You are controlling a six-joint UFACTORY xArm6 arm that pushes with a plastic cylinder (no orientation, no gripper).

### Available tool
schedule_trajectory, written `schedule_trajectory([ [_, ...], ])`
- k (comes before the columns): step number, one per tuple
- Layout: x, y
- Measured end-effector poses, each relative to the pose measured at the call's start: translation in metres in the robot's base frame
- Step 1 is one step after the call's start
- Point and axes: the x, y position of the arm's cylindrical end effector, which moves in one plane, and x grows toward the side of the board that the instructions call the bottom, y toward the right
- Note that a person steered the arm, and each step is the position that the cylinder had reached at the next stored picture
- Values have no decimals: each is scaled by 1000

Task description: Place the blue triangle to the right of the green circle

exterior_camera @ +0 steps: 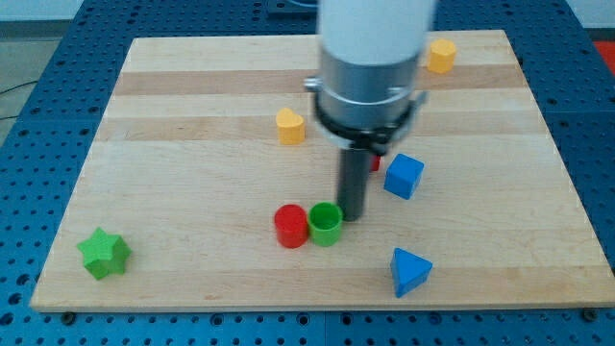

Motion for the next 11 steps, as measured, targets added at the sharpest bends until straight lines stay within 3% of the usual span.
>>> schedule_trajectory([
  [1, -5, 8],
  [2, -5, 52],
  [3, 15, 57],
  [4, 47, 6],
  [6, 101, 5],
  [8, 96, 124],
  [9, 75, 122],
  [11, 80, 70],
])
